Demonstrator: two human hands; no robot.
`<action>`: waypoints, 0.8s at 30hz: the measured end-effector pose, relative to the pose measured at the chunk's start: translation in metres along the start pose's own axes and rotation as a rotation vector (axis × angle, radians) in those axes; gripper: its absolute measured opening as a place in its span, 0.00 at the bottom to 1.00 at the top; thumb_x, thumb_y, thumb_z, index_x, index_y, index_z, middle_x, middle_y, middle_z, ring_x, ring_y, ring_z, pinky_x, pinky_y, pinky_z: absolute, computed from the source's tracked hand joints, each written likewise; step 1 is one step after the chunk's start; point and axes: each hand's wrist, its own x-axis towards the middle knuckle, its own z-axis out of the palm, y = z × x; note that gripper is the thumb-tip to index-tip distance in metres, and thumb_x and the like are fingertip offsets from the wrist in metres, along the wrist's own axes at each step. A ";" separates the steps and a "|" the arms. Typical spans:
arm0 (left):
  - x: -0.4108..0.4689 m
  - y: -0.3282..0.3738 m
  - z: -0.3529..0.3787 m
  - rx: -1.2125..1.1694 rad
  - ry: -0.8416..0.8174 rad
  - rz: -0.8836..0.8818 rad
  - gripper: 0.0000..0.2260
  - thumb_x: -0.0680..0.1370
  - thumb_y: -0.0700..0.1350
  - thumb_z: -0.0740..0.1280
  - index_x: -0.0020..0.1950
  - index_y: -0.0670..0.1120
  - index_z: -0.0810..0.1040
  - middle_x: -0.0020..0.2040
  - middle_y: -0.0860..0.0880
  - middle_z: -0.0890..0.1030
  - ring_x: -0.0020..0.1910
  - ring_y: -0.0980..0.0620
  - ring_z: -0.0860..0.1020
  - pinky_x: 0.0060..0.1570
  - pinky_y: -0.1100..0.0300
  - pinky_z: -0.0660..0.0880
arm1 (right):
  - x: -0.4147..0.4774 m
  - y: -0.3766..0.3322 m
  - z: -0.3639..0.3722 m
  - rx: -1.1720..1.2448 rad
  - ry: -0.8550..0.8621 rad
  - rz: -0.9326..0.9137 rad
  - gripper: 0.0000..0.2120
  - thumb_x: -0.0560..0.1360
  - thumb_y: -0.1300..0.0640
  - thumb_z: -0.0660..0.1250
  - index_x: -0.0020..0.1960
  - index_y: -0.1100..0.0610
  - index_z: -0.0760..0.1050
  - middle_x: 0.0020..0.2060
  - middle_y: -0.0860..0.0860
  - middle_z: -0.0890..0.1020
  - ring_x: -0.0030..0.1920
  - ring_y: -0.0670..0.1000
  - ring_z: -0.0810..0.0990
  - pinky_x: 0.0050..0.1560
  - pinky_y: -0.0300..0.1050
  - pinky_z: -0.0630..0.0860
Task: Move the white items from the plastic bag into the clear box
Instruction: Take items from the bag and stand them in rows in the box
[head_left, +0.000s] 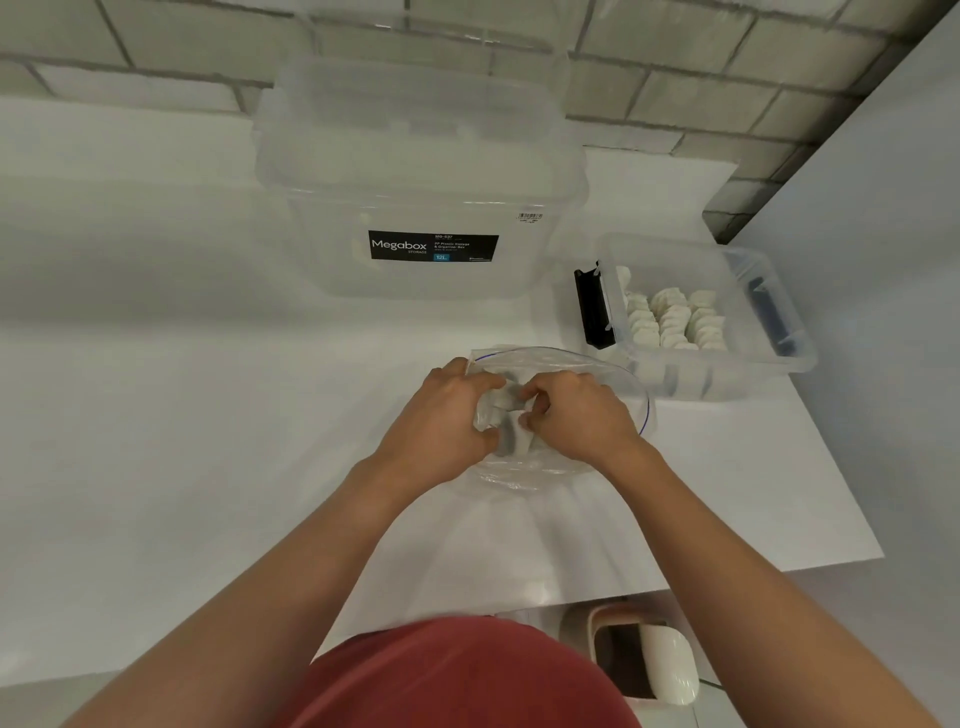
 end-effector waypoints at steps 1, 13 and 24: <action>0.000 0.000 0.000 -0.005 -0.004 -0.001 0.25 0.73 0.46 0.71 0.71 0.53 0.73 0.59 0.49 0.73 0.60 0.47 0.73 0.52 0.64 0.66 | 0.001 0.000 0.001 -0.026 -0.023 0.006 0.11 0.73 0.48 0.73 0.54 0.47 0.80 0.48 0.45 0.83 0.53 0.52 0.80 0.54 0.52 0.79; 0.001 0.001 -0.009 -0.006 -0.004 0.007 0.26 0.74 0.47 0.72 0.71 0.53 0.73 0.55 0.50 0.71 0.60 0.47 0.73 0.53 0.63 0.67 | -0.018 -0.007 -0.021 0.146 0.069 -0.104 0.10 0.73 0.59 0.75 0.53 0.49 0.83 0.40 0.44 0.82 0.41 0.46 0.80 0.47 0.45 0.79; 0.011 0.001 -0.011 -0.071 0.052 -0.065 0.26 0.71 0.46 0.74 0.69 0.54 0.75 0.52 0.53 0.70 0.59 0.49 0.73 0.51 0.63 0.67 | -0.061 -0.002 -0.067 0.599 0.262 -0.028 0.07 0.69 0.55 0.81 0.39 0.51 0.83 0.33 0.45 0.84 0.32 0.43 0.81 0.34 0.34 0.74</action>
